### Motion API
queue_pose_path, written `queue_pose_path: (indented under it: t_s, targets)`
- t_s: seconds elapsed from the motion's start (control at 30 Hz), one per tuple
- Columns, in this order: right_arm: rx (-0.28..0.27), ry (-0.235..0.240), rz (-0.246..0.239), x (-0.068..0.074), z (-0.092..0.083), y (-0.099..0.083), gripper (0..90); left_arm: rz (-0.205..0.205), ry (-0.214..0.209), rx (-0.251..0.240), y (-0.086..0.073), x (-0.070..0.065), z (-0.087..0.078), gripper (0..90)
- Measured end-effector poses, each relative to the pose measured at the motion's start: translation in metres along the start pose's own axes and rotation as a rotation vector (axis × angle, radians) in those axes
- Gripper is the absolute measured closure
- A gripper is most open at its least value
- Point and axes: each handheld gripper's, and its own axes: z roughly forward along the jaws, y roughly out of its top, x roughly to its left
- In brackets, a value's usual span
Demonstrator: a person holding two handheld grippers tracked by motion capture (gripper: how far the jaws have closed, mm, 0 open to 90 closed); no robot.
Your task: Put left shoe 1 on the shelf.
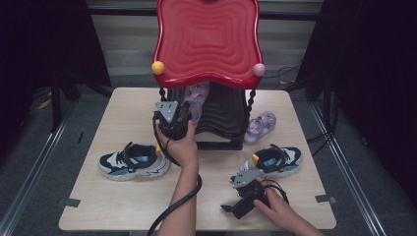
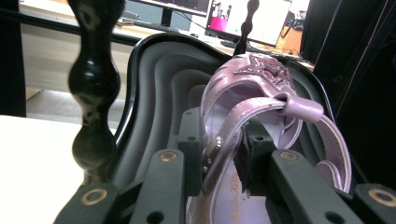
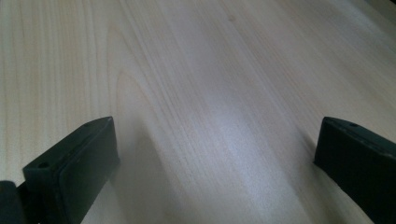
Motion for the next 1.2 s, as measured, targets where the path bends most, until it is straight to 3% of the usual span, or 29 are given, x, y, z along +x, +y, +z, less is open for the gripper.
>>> queue_pose_path:
  t_s: [1.2]
  targets:
    - [-0.001,-0.001,-0.002,0.0,0.0,0.0,0.0,-0.102,0.073,-0.045,-0.015,-0.017,0.04,73.3]
